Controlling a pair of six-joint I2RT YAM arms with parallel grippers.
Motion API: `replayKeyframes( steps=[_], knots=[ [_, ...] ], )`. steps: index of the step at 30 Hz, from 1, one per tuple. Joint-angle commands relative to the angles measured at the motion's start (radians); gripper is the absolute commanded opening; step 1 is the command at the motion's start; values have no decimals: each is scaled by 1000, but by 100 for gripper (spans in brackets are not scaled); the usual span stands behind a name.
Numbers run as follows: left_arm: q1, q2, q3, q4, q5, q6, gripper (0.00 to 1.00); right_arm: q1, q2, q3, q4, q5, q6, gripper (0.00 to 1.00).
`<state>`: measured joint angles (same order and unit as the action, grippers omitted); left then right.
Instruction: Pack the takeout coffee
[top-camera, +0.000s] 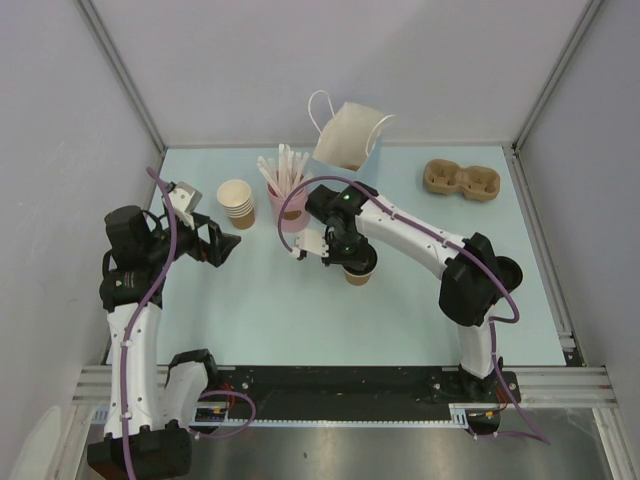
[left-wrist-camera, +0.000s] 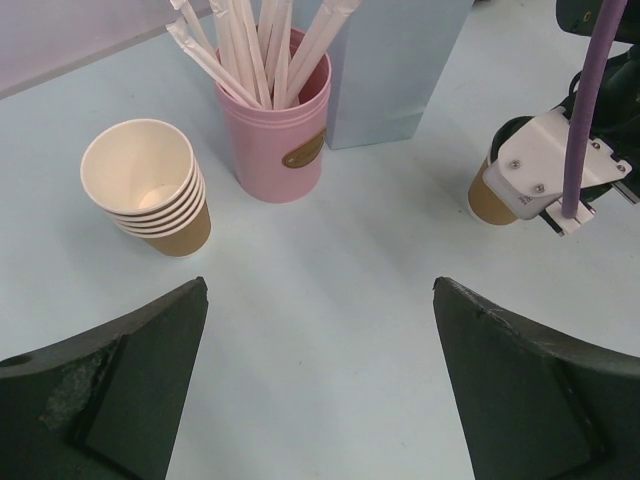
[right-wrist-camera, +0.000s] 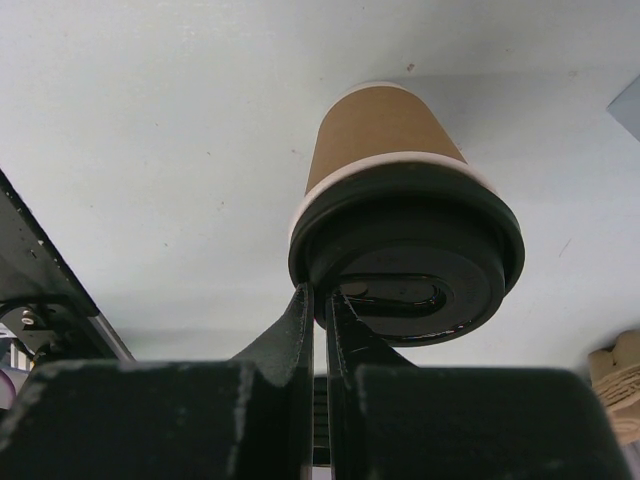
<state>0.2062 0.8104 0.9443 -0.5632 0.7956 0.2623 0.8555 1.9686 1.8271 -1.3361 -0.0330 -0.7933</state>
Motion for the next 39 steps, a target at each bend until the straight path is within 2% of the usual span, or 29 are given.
replayKeyframes(
  steps=[1,39],
  knots=[
    [13,-13,-9,25,13,-5,100,-16,-33,3,-179,12,5,2],
    [18,-13,-10,26,13,-5,99,11,-7,-3,-164,-8,-3,3]
  ],
)
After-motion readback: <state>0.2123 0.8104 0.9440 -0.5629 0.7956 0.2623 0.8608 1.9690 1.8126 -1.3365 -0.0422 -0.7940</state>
